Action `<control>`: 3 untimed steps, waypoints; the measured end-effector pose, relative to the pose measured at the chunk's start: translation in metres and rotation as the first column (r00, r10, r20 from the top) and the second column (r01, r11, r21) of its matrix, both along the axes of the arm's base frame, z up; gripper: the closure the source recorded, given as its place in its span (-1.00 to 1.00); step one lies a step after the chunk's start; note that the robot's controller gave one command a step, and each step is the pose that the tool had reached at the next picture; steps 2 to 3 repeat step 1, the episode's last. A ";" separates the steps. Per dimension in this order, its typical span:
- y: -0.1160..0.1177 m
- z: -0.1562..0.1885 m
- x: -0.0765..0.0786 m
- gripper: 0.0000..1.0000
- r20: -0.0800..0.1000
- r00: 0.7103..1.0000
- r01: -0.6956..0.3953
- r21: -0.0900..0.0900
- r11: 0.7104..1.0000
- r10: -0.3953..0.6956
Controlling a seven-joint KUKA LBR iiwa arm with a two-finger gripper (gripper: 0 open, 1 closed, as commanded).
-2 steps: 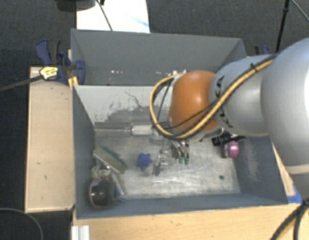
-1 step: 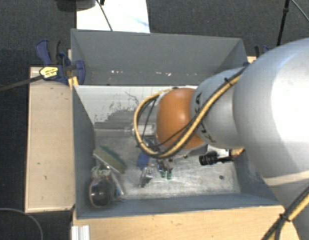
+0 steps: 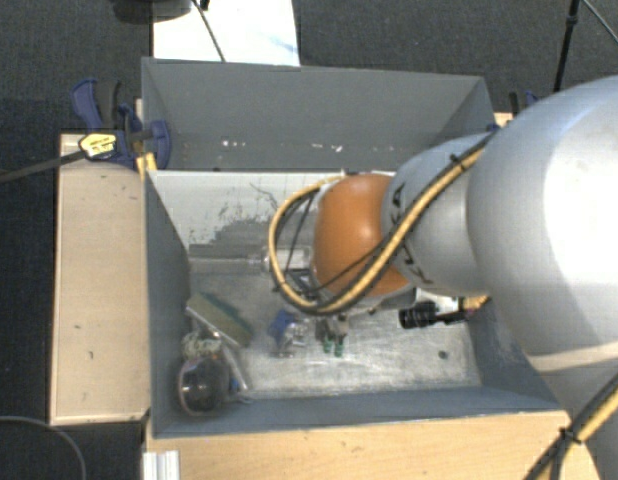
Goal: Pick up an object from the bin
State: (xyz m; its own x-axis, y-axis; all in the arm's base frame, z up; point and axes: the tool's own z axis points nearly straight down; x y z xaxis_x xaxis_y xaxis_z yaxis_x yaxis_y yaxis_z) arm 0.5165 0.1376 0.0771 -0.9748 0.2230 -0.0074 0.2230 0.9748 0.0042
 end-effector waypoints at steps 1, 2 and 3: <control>-0.088 0.147 -0.019 1.00 -0.001 0.963 -0.269 -0.005 0.963 0.269; -0.088 0.147 -0.019 1.00 -0.001 0.963 -0.269 -0.005 0.963 0.269; -0.088 0.147 -0.019 1.00 -0.001 0.963 -0.269 -0.005 0.963 0.269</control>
Offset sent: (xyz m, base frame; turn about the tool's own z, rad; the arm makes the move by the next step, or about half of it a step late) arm -0.0206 -0.0857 0.1434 -0.2760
